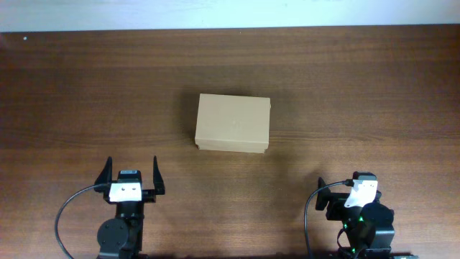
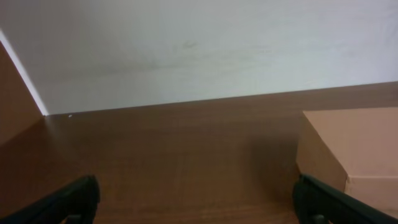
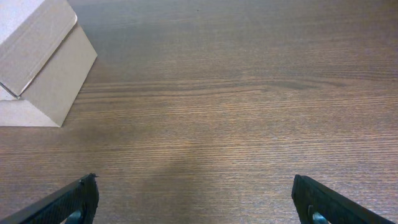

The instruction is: Pack container

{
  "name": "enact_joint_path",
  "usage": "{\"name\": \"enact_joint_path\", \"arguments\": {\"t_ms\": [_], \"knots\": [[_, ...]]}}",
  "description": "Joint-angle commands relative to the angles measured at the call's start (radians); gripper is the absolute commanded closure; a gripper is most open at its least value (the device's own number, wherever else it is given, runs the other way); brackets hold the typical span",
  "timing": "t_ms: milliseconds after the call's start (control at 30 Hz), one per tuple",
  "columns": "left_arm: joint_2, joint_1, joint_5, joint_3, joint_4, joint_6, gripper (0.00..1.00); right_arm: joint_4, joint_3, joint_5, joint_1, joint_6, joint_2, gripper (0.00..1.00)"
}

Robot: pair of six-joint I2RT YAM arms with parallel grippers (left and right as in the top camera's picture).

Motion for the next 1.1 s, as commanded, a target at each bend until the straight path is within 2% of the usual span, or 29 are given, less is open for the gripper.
{"name": "enact_joint_path", "arguments": {"t_ms": [0,233,1067], "knots": [[-0.011,0.007,-0.007,-0.005,-0.004,0.002,0.00,0.003,-0.006,-0.006,-0.009,0.006,-0.012,0.01],[-0.011,0.007,-0.007,-0.005,-0.048,0.002,0.00,0.003,-0.006,-0.006,-0.009,0.006,-0.012,0.01],[-0.011,0.007,-0.007,-0.005,-0.046,0.002,0.00,0.002,-0.006,-0.006,-0.009,0.006,-0.012,0.01]]}}
